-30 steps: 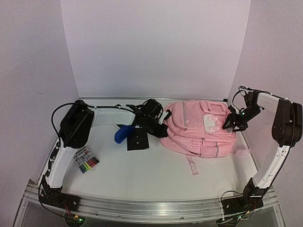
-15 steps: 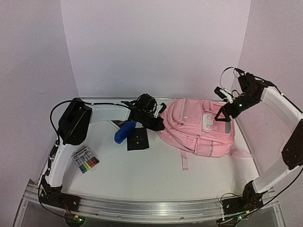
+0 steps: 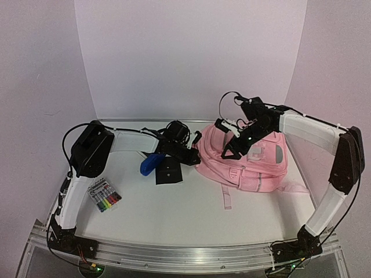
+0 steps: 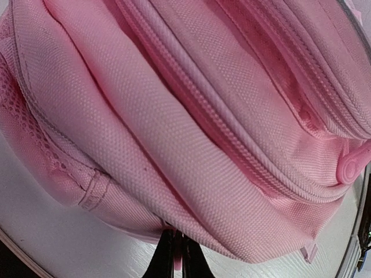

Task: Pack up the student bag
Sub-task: Zip the student bag at the center of the board.

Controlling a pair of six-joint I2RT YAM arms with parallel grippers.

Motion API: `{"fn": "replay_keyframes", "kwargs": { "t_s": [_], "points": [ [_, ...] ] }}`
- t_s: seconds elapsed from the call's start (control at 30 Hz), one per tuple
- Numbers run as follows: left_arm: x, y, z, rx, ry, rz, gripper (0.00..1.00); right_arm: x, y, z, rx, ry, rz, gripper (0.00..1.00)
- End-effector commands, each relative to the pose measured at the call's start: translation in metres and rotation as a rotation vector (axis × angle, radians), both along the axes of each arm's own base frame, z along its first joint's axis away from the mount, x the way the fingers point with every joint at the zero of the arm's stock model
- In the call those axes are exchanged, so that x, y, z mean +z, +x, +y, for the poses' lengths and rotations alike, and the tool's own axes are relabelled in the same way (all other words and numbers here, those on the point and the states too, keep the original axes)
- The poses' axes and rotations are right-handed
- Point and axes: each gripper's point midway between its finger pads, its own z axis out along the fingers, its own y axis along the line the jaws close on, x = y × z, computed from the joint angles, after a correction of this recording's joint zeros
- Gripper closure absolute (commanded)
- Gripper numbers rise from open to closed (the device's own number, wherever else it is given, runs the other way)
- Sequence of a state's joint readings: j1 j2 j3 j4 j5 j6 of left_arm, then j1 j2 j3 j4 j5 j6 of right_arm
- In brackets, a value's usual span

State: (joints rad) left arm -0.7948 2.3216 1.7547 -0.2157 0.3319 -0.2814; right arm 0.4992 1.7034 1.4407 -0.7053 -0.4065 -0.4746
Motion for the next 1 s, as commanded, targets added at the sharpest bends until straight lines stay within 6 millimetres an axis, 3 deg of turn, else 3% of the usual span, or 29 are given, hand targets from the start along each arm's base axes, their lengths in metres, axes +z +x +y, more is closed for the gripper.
{"fn": "replay_keyframes", "kwargs": {
  "t_s": [0.0, 0.17, 0.33, 0.43, 0.57, 0.77, 0.97],
  "points": [
    [0.052, -0.006, -0.008, -0.018, -0.098, -0.036, 1.0, -0.007, 0.022, 0.031, -0.016, -0.03, -0.095, 0.32],
    [0.053, -0.009, -0.008, -0.019, -0.116, -0.031, 1.0, -0.04, 0.025, 0.047, -0.021, -0.101, -0.115, 0.31],
    [0.061, -0.014, -0.006, -0.025, -0.149, -0.04, 1.0, -0.058, 0.049, 0.044, -0.138, -0.15, -0.138, 0.32],
    [0.065, -0.019, -0.001, -0.02, -0.171, -0.048, 1.0, -0.069, 0.056, 0.042, -0.186, -0.17, -0.129, 0.43],
    [0.07, -0.026, 0.006, -0.013, -0.182, -0.062, 1.0, -0.077, 0.065, 0.04, -0.246, -0.173, -0.114, 0.66],
    [0.058, -0.044, 0.003, -0.055, -0.114, -0.096, 1.0, -0.069, 0.074, 0.052, -0.279, -0.109, -0.089, 0.99],
    [0.043, -0.072, -0.024, -0.149, -0.027, -0.17, 1.0, -0.054, 0.076, 0.066, -0.296, -0.026, -0.054, 1.0]
  ]
}}
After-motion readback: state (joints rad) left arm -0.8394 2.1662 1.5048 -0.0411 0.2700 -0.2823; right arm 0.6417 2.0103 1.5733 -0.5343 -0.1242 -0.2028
